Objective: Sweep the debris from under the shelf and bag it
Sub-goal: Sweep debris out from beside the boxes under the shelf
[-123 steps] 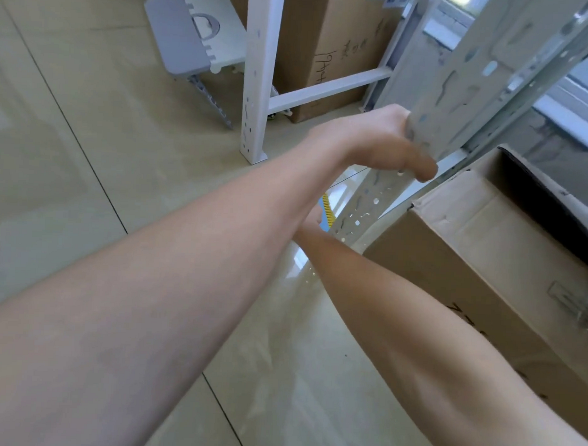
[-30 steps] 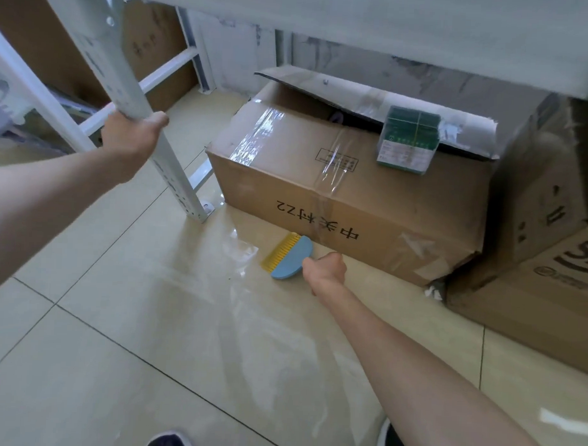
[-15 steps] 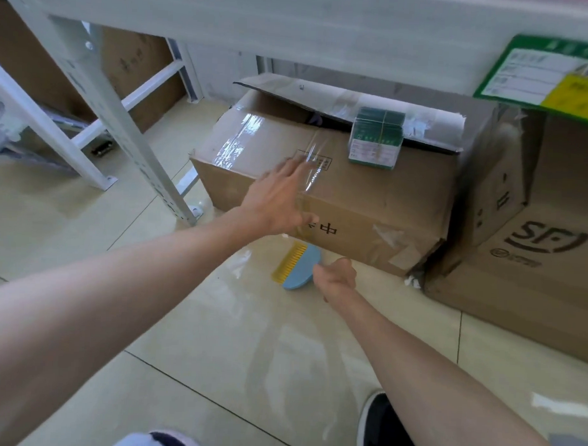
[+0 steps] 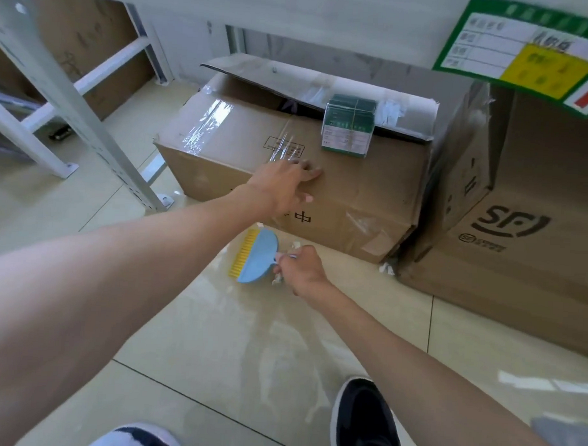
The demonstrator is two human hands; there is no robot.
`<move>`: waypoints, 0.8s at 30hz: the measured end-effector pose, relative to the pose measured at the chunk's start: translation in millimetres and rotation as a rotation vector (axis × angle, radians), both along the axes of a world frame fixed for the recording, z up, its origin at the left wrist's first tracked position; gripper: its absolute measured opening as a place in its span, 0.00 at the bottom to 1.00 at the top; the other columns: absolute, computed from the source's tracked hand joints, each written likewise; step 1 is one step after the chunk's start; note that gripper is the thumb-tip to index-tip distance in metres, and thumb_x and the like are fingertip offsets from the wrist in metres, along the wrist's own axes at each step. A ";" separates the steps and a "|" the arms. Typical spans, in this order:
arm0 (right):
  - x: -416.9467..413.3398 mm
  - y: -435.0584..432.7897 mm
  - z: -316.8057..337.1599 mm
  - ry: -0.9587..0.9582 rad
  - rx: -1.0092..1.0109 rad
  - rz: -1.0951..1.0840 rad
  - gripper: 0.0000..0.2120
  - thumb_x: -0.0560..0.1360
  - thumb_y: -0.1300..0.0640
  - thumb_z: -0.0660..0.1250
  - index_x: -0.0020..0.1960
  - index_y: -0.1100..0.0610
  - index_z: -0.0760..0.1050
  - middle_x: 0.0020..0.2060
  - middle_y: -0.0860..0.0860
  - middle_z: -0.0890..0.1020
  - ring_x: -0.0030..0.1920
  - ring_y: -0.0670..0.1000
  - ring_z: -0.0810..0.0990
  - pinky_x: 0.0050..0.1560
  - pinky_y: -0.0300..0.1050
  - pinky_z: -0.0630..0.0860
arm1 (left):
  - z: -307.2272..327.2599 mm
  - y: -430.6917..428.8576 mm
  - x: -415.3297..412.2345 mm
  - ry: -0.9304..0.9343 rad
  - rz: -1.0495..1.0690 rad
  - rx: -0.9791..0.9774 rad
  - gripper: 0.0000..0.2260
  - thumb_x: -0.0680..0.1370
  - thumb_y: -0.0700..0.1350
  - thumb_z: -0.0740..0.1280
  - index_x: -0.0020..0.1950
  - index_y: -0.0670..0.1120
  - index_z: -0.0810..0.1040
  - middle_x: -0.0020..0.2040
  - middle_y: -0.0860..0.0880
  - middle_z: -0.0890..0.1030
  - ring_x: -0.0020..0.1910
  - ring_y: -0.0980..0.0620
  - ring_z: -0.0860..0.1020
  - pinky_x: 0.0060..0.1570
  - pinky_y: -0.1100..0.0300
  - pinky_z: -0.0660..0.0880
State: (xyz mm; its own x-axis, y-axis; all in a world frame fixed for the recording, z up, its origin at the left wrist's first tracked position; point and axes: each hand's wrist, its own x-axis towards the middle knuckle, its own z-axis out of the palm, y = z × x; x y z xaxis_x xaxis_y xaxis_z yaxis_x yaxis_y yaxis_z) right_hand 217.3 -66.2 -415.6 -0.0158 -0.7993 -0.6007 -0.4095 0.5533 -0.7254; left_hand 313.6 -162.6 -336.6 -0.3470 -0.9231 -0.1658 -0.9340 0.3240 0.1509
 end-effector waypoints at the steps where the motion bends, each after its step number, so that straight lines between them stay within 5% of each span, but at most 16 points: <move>1: 8.5 -1.1 -0.1 -0.020 0.001 -0.003 0.09 0.74 0.58 0.63 0.47 0.64 0.76 0.39 0.55 0.84 0.27 0.48 0.75 0.24 0.36 0.67 | 0.5 -0.9 -0.7 -0.007 0.000 -0.006 0.28 0.79 0.53 0.64 0.78 0.53 0.60 0.77 0.48 0.62 0.75 0.44 0.63 0.69 0.45 0.65; 4: 40.2 -4.4 -0.1 -0.070 0.018 -0.036 0.05 0.73 0.57 0.62 0.44 0.59 0.72 0.47 0.57 0.84 0.41 0.57 0.79 0.36 0.45 0.74 | 4.4 -1.0 -3.2 -0.023 -0.006 -0.024 0.28 0.79 0.52 0.65 0.78 0.52 0.62 0.76 0.48 0.65 0.73 0.44 0.65 0.69 0.48 0.65; 10: 69.2 -18.6 -10.5 -0.050 -0.019 -0.235 0.15 0.78 0.59 0.61 0.59 0.67 0.75 0.57 0.62 0.80 0.59 0.61 0.78 0.53 0.48 0.74 | 2.8 -9.7 -1.0 -0.061 -0.039 -0.054 0.27 0.78 0.54 0.65 0.77 0.52 0.64 0.70 0.48 0.72 0.67 0.42 0.70 0.65 0.47 0.69; 24: -7.2 18.5 -14.7 0.146 0.012 -0.439 0.15 0.78 0.59 0.61 0.59 0.69 0.72 0.59 0.65 0.77 0.59 0.64 0.76 0.53 0.52 0.73 | 7.6 -1.8 -14.4 -0.086 0.041 0.006 0.28 0.80 0.50 0.65 0.78 0.50 0.61 0.74 0.45 0.67 0.72 0.43 0.65 0.70 0.51 0.65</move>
State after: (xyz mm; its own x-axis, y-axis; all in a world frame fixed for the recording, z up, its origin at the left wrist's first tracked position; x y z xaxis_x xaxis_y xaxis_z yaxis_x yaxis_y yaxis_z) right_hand 210.0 -47.7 -430.3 -0.4364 -0.6910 -0.5762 -0.2316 0.7051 -0.6702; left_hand 299.2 -164.4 -329.0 -0.2928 -0.9352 -0.1990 -0.9561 0.2841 0.0718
